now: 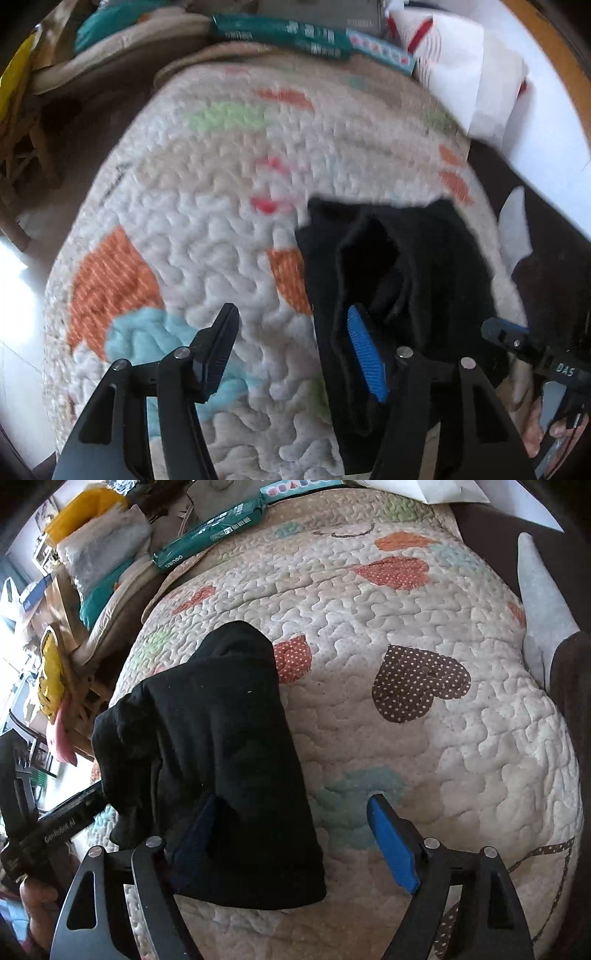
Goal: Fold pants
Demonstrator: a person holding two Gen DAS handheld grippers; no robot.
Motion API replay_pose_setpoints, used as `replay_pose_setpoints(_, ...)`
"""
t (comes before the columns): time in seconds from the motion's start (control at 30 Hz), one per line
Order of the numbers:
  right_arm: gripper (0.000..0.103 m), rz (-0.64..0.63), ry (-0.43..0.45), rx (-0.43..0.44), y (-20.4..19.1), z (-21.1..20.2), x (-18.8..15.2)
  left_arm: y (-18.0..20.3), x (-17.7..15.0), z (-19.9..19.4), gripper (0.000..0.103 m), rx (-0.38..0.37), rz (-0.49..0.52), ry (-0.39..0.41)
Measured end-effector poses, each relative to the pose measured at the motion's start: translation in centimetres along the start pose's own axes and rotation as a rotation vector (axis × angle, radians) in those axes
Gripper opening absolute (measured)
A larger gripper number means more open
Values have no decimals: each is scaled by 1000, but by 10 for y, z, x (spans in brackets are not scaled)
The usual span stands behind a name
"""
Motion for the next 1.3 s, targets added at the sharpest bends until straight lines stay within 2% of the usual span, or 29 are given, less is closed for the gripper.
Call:
replay_pose_setpoints(0.17,87,-59,100,-20,-19,-26,34,4,16,-28,61,-92,-63,107)
replay_pose_setpoints(0.27,85,-120,115,-29,-41,-25,67,25,16,-34,61,-116,-7,126)
replay_pose_setpoints(0.3,80,-135,107,-21,-48,-21,76,34,13,-30,61,-108,27,116)
replay_pose_setpoints(0.37,54,-178,96,-39,-62,-7,95,47,7,-18,61,-96,73,89)
replay_pose_setpoints(0.4,36,-195,79,-45,-68,2,103,53,-1,-10,61,-82,106,60)
replay_pose_setpoints(0.43,31,-203,39,-44,-73,15,107,57,-7,-4,60,-67,128,32)
replay_pose_setpoints(0.47,31,-210,1,-56,-76,26,109,60,-15,4,60,-46,150,0)
replay_pose_setpoints(0.53,32,-251,-65,-96,-81,44,109,61,-20,8,60,-22,158,2)
replay_pose_setpoints(0.6,32,-274,-69,-119,-82,47,111,60,-20,9,60,-28,151,1)
replay_pose_setpoints(0.73,33,-272,-63,-100,-83,44,114,56,-22,11,60,-47,131,-2)
replay_pose_setpoints(0.87,40,-296,-67,-75,-93,42,110,58,-21,11,61,-31,145,7)
replay_pose_setpoints(0.93,41,-353,-104,-120,-98,53,102,58,-22,9,61,-33,144,9)
replay_pose_setpoints(0.97,39,-403,-117,-157,-100,59,97,58,-22,9,61,-33,144,11)
replay_pose_setpoints(1.0,23,-437,-118,-185,-101,61,95,58,-22,8,61,-32,145,12)
replay_pose_setpoints(1.03,12,-461,-118,-212,-100,64,94,58,-22,8,61,-30,147,14)
replay_pose_setpoints(1.17,5,-400,-96,-239,-90,68,112,58,-22,9,62,-30,141,12)
replay_pose_setpoints(1.2,0,-386,-78,-276,-84,70,120,58,-22,9,62,-31,140,12)
replay_pose_setpoints(1.3,0,-355,-33,-386,-63,74,142,58,-22,9,62,-30,140,12)
Point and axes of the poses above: each gripper's, at about its wrist camera, not at the fingertips, and z roughly the way its jaws point, y to its right, x to its top, the point moved 8 cm from there along z, roughly the way its jaws point, and after that the axes turned 6 degrees about z, right-handed, at the moved point
